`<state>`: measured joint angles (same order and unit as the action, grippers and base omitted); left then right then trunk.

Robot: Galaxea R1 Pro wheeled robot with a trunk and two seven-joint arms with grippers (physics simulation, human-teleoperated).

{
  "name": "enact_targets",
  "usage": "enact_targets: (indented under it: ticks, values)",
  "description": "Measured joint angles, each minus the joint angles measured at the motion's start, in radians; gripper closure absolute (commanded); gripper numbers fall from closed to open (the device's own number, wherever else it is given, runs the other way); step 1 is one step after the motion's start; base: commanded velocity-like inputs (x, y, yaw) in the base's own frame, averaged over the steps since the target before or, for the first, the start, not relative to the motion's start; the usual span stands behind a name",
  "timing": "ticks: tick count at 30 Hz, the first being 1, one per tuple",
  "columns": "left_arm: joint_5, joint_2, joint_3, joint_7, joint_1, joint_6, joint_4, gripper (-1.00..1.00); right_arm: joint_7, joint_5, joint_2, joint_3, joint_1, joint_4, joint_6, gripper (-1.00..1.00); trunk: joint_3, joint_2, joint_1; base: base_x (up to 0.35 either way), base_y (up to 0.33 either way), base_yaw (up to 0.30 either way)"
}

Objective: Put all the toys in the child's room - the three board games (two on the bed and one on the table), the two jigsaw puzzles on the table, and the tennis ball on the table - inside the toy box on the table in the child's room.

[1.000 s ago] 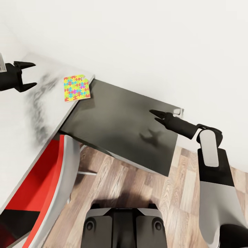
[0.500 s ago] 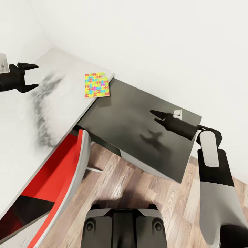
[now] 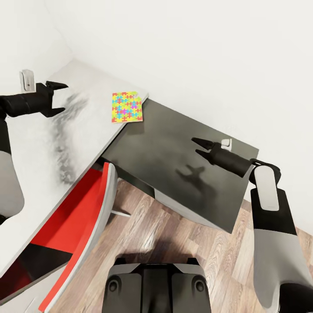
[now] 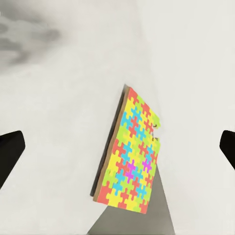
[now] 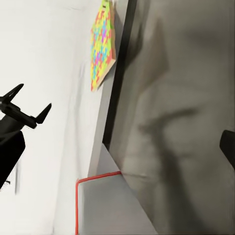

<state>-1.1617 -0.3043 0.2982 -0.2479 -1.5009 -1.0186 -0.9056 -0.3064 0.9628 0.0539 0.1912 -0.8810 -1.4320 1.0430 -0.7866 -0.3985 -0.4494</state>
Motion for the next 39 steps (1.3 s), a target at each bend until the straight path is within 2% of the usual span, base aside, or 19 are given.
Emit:
enact_targets:
  ticks: [1,2,4,5,8,9,10,11,13,14,16,24,33,39]
  values:
    - [0.019,0.025,0.010,-0.011,-0.004,0.009,-0.001,-1.00,0.000,0.003,0.003,0.005,-0.003,0.016,0.000,-1.00,0.000,0.000,0.000,0.000,0.000,0.020]
    - [0.021,0.026,0.011,-0.012,-0.004,0.009,-0.001,-1.00,0.000,0.004,0.003,0.006,-0.003,0.016,0.000,-1.00,0.000,0.000,0.000,0.000,0.000,0.016]
    - [0.064,0.081,0.026,-0.038,-0.016,0.027,-0.008,-1.00,0.000,0.010,0.012,0.020,-0.018,0.048,0.000,-1.00,0.000,0.000,0.000,0.000,0.000,0.012]
    - [0.067,0.082,0.026,-0.038,-0.016,0.026,-0.009,-1.00,0.000,0.011,0.012,0.020,-0.018,0.048,0.000,-1.00,0.000,0.000,0.000,0.000,0.000,0.010]
    - [0.143,0.163,0.036,-0.092,-0.040,0.045,-0.026,-1.00,-0.002,0.018,0.026,0.048,-0.038,0.076,0.000,-1.00,0.000,0.000,0.000,0.000,0.000,0.007]
    - [0.147,0.164,0.036,-0.093,-0.040,0.045,-0.026,-1.00,-0.002,0.018,0.026,0.048,-0.039,0.076,0.000,-1.00,0.000,0.000,0.000,0.000,0.000,0.005]
    - [0.172,0.188,0.036,-0.114,-0.050,0.050,-0.031,-1.00,-0.002,0.020,0.029,0.057,-0.044,0.082,0.000,-1.00,0.000,0.000,0.000,0.000,0.000,0.005]
    - [0.176,0.189,0.036,-0.115,-0.050,0.049,-0.031,-1.00,-0.002,0.020,0.029,0.058,-0.044,0.082,0.000,-1.00,0.000,0.000,0.000,0.000,0.000,0.004]
    - [0.229,0.233,0.024,-0.154,-0.075,0.058,-0.038,-1.00,-0.003,0.024,0.032,0.074,-0.053,0.093,0.000,-1.00,0.000,0.000,0.000,0.000,0.000,0.003]
    - [0.234,0.234,0.024,-0.154,-0.075,0.057,-0.038,-1.00,-0.003,0.025,0.031,0.081,-0.057,0.098,0.000,-1.00,0.000,0.000,0.000,0.000,0.000,0.003]
    - [0.272,0.264,0.003,-0.181,-0.098,0.064,-0.043,-1.00,-0.002,0.027,0.032,0.087,-0.060,0.101,0.000,-1.00,0.000,0.000,0.000,0.000,0.000,0.002]
    - [0.324,0.308,-0.032,-0.216,-0.124,0.072,-0.054,-1.00,-0.002,0.032,0.036,0.104,-0.062,0.109,0.000,-1.00,0.000,0.000,0.000,0.000,0.000,0.001]
    - [0.343,0.344,-0.039,-0.232,-0.132,0.071,-0.065,-1.00,-0.008,0.033,0.042,0.111,-0.066,0.114,0.000,-1.00,0.000,0.000,0.000,0.000,0.000,0.000]
    - [0.344,0.349,-0.038,-0.235,-0.138,0.068,-0.055,-1.00,-0.009,0.034,0.043,0.113,-0.068,0.120,0.000,-1.00,0.000,0.000,0.000,0.000,0.000,0.000]
